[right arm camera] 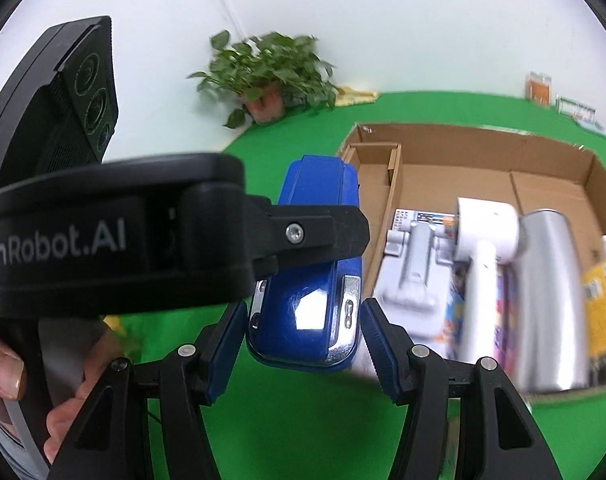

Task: Organize rigid objects
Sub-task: 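Carry the stapler into the box and lower it into the compartment, then open the tools to release the stapler and withdraw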

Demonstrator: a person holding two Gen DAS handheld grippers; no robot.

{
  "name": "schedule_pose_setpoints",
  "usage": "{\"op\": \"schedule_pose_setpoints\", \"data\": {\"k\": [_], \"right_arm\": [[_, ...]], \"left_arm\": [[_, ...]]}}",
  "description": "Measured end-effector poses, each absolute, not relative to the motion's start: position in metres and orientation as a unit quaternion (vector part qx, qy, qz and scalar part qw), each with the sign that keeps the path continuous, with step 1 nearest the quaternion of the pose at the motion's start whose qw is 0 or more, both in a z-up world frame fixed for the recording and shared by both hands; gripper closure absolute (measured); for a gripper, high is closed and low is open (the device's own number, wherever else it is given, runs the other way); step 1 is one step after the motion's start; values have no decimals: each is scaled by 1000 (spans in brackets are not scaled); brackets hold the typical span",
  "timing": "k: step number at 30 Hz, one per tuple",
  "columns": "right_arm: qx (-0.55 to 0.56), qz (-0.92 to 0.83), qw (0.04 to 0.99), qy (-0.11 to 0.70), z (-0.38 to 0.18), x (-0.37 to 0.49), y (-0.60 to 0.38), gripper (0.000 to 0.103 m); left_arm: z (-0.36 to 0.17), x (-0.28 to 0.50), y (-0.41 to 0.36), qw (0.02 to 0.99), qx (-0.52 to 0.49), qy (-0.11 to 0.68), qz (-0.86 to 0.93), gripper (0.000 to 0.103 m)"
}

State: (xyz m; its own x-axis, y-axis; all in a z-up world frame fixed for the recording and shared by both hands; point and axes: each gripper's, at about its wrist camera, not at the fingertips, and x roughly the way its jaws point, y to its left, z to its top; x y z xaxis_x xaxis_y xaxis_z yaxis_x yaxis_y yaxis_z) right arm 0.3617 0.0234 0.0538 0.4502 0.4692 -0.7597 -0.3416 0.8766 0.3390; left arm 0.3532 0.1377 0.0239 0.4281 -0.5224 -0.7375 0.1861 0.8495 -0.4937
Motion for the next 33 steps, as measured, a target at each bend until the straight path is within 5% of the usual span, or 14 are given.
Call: {"op": "schedule_pose_setpoints", "data": {"k": [17,25,28,33], "right_arm": [[129,205,796,555,-5,451,44,47],[21,164,892,420,57,381,15,1],[-10,127,918,376,64,346,-6,1],[-16,115,931,345,66,288,-56,1]], "left_arm": [[-28,425,156,771,-161,572,-228,37],[31,375,168,879,-85,453,-125,32],[48,326,158,926,-41,368,-76,17],[33,247,126,955,-26,291,-52,17]]}}
